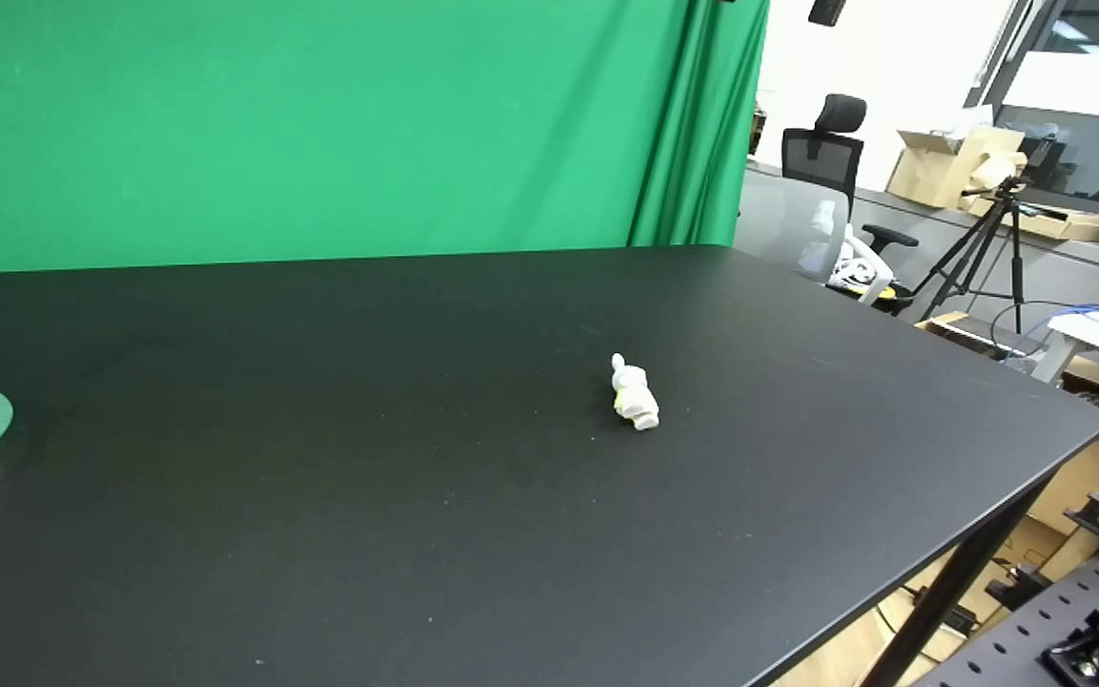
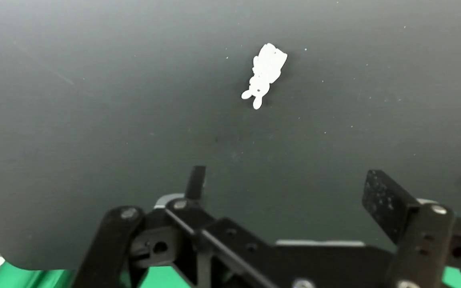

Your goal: Move the white toy to the left, move the toy to the right then move it forwards

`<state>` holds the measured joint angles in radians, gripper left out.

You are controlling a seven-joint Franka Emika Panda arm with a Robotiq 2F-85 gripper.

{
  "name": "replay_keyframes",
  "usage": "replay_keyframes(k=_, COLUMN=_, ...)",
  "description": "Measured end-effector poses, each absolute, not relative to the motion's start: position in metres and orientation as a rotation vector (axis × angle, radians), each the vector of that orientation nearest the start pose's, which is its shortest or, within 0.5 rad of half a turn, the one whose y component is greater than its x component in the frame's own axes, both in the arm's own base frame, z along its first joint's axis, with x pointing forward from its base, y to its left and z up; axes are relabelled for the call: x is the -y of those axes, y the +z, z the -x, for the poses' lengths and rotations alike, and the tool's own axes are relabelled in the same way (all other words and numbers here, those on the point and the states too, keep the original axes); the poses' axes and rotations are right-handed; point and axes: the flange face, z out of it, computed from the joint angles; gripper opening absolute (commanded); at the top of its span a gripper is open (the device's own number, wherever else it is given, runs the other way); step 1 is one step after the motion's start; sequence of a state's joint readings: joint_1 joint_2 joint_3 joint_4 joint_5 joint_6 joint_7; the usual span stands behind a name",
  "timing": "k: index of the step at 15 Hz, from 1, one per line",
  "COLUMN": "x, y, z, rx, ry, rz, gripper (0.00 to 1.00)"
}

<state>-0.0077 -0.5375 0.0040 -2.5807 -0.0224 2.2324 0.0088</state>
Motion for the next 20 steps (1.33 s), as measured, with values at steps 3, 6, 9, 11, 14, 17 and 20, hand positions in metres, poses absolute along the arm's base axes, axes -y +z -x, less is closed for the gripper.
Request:
replay_keyframes(k=3, x=0.007, y=0.421, z=-0.409, rx=-0.018, ry=-0.317, rz=3.148, gripper=1.00)
replay_keyframes(k=6, x=0.009, y=0.380, z=-0.421, rx=-0.028, ry=-0.274, rz=3.151, gripper=1.00)
replay_keyframes(k=9, x=0.007, y=0.341, z=-0.428, rx=-0.014, ry=-0.199, rz=3.160, gripper=1.00)
replay_keyframes(k=11, x=0.003, y=0.317, z=-0.429, rx=0.004, ry=-0.145, rz=3.166, gripper=1.00)
replay_keyframes(k=14, x=-0.002, y=0.284, z=-0.426, rx=0.017, ry=-0.088, rz=3.169, gripper=1.00)
replay_keyframes(k=17, x=-0.003, y=0.253, z=-0.422, rx=-0.001, ry=-0.077, rz=3.189, gripper=1.00)
replay_keyframes(k=20, x=-0.006, y=0.228, z=-0.417, rx=-0.088, ry=-0.120, rz=3.212, gripper=1.00)
